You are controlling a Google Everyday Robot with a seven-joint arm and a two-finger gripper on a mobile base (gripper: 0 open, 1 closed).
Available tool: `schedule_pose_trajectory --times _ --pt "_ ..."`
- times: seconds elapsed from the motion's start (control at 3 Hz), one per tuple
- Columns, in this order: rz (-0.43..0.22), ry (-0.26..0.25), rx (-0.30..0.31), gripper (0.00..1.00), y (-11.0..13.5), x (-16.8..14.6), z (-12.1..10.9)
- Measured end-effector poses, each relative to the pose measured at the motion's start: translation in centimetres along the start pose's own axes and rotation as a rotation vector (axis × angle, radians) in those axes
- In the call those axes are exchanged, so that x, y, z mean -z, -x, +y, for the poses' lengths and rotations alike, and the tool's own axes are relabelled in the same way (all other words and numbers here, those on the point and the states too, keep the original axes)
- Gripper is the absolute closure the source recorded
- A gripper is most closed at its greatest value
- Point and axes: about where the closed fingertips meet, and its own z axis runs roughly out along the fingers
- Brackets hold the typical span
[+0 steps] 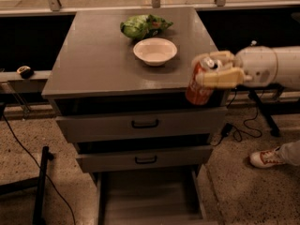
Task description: Pick coke can from bottom drawer and place on counter
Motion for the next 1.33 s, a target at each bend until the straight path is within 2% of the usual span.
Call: schedule_pose_trajectory --times 0.33,0.67,1.0,1.33 --pt "-0.003 -0.060 -0.018 1.00 4.3 -1.4 -5.3" --pt "0.043 -0.150 0.008 1.00 6.2 -2.8 -9.0" --pt "0.074 -0.233 0.006 0.81 4.7 -2.9 -11.4" --pt "0.068 -0.237 -0.043 0.58 1.5 -3.7 -12.1"
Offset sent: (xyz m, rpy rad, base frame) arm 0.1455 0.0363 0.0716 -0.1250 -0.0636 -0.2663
